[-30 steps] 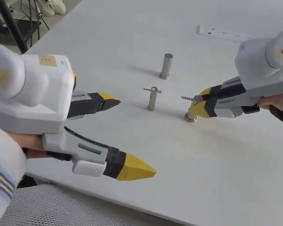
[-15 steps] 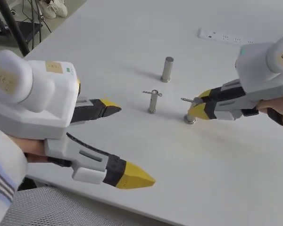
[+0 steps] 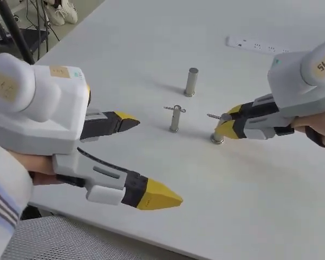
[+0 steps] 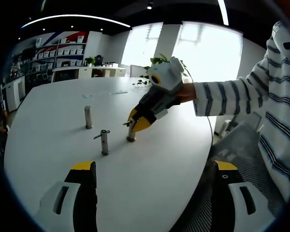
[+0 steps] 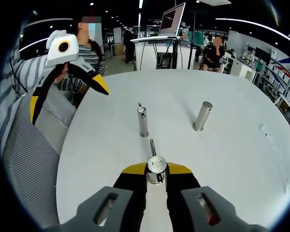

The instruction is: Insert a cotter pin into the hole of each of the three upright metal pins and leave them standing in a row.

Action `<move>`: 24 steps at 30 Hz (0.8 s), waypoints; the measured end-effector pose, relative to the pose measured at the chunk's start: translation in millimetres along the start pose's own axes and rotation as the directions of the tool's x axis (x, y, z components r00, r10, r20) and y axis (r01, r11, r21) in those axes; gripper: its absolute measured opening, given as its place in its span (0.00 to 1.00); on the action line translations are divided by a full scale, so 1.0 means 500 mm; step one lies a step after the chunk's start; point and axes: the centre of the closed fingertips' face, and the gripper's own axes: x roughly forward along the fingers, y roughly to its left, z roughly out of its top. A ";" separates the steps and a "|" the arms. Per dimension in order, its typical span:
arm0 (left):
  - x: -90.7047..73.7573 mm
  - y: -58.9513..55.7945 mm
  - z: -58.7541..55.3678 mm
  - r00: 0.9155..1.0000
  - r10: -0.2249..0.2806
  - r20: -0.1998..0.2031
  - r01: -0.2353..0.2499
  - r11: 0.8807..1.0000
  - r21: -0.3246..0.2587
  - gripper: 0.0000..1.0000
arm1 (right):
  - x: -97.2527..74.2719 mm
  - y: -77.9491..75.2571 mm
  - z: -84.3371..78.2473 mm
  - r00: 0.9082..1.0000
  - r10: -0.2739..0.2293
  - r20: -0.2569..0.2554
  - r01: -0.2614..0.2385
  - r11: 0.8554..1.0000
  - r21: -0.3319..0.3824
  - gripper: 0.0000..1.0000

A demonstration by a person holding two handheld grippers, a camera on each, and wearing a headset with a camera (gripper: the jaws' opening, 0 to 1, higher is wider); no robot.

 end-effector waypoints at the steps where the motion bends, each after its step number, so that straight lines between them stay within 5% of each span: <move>1: -0.001 0.000 0.001 1.000 0.001 0.002 -0.001 1.000 0.001 0.99 | 0.000 0.000 0.000 1.000 -0.001 0.000 0.001 1.000 0.003 0.09; 9: -0.012 0.007 0.019 0.999 0.023 0.041 -0.022 1.000 -0.012 0.99 | -0.031 -0.008 0.032 0.997 -0.032 0.070 0.032 0.999 0.007 0.17; 12: -0.015 0.010 0.027 0.998 0.032 0.058 -0.031 0.999 -0.015 0.99 | -0.049 0.002 0.046 0.994 -0.031 0.105 0.023 0.997 0.080 0.24; 18: -0.025 0.015 0.057 0.990 0.046 0.131 -0.040 0.998 -0.055 0.99 | -0.091 0.020 0.059 0.987 -0.062 0.147 0.045 0.992 0.116 0.38; 24: -0.033 0.027 0.080 0.981 0.084 0.173 -0.075 0.995 -0.061 0.99 | -0.131 0.046 0.074 0.969 -0.114 0.217 0.067 0.975 0.211 0.59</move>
